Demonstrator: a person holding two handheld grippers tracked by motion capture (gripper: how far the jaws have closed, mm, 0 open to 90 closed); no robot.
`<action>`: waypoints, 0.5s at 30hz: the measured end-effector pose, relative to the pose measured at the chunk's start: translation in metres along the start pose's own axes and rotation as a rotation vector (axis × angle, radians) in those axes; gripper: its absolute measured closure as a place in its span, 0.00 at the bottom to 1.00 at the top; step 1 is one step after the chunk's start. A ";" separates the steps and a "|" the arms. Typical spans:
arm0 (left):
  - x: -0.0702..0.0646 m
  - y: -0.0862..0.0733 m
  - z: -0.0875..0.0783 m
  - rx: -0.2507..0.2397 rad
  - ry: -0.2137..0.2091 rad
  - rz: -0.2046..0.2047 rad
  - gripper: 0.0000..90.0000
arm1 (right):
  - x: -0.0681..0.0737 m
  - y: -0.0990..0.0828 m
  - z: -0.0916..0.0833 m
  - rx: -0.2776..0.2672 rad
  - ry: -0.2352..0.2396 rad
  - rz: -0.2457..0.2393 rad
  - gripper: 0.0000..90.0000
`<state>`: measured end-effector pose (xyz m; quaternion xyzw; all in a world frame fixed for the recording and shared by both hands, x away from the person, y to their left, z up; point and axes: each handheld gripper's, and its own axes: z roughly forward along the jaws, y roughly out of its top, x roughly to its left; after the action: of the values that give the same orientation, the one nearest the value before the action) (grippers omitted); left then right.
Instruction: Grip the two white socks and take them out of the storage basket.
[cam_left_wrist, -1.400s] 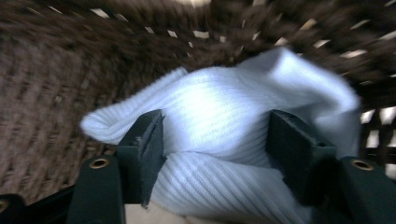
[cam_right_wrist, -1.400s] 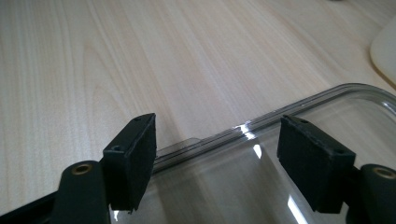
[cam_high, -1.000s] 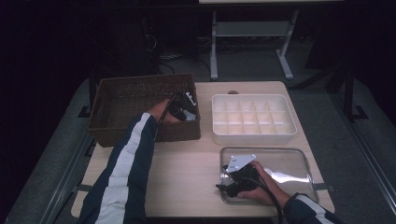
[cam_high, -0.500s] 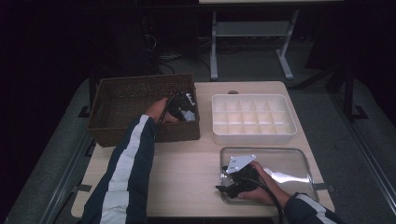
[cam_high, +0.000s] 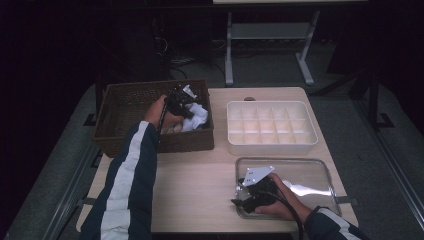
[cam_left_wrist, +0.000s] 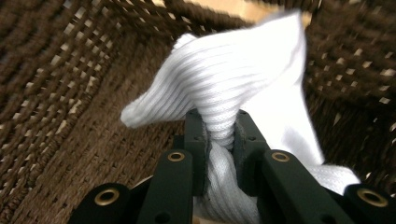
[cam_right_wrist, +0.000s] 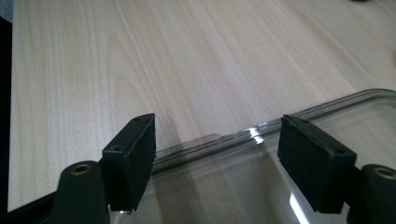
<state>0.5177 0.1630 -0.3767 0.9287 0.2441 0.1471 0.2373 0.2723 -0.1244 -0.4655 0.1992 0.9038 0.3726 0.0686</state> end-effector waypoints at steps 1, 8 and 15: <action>0.001 0.000 -0.003 -0.012 0.018 -0.005 0.87 | 0.000 0.000 0.000 -0.001 -0.003 -0.006 0.31; 0.006 -0.004 -0.023 -0.153 0.030 -0.078 0.87 | -0.001 -0.001 0.000 0.000 -0.001 -0.002 0.31; 0.011 -0.007 -0.043 -0.282 0.083 -0.138 0.87 | -0.001 0.000 0.000 -0.004 0.004 0.002 0.31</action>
<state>0.5075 0.1903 -0.3421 0.8602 0.2939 0.2016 0.3646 0.2729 -0.1246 -0.4655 0.1990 0.9030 0.3748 0.0669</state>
